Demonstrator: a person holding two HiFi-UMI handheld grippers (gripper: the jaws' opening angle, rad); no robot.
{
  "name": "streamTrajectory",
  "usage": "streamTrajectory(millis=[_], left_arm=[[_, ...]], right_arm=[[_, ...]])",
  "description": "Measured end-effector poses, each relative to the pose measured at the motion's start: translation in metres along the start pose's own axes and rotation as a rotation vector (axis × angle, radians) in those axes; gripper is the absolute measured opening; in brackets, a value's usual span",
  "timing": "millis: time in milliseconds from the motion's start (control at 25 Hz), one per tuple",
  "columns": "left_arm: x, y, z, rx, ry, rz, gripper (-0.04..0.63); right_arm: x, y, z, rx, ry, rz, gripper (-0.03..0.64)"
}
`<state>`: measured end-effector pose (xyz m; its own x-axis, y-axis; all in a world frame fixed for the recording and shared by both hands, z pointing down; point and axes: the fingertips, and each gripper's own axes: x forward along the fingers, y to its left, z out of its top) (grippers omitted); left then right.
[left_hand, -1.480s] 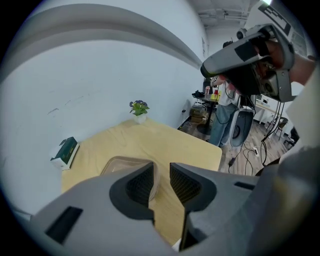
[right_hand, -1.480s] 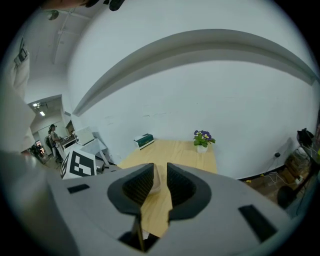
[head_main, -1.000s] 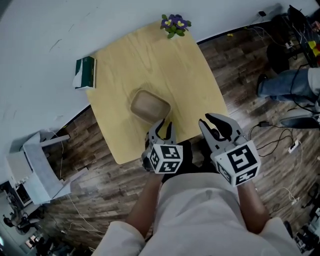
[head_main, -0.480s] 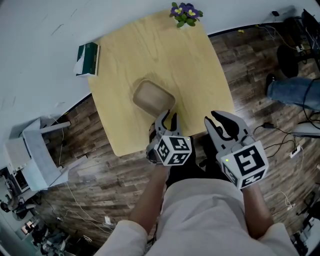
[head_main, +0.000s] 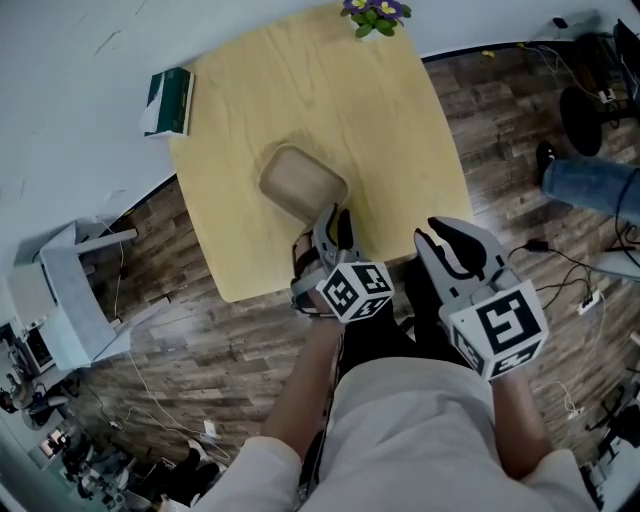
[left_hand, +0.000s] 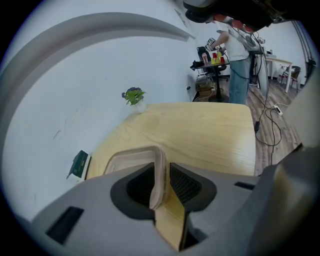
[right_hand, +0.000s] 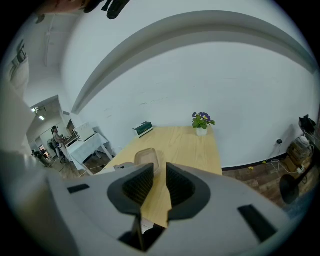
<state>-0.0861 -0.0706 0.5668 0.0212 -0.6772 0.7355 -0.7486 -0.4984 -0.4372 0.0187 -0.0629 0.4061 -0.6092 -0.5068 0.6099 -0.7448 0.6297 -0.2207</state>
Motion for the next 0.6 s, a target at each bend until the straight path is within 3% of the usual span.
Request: streamTrajectory(millis=[240,600], left_arm=[[0.0013,-0.0012,0.0008,0.038,0.003,0.072,0.089],[0.0042,-0.0009,-0.002,0.174,0.007,0.208,0.089]], right_arm=[[-0.0025,-0.0033,-0.0018,-0.008,0.005,0.013,0.078],[-0.0025,-0.0071,-0.0011,-0.017,0.011,0.038,0.078]])
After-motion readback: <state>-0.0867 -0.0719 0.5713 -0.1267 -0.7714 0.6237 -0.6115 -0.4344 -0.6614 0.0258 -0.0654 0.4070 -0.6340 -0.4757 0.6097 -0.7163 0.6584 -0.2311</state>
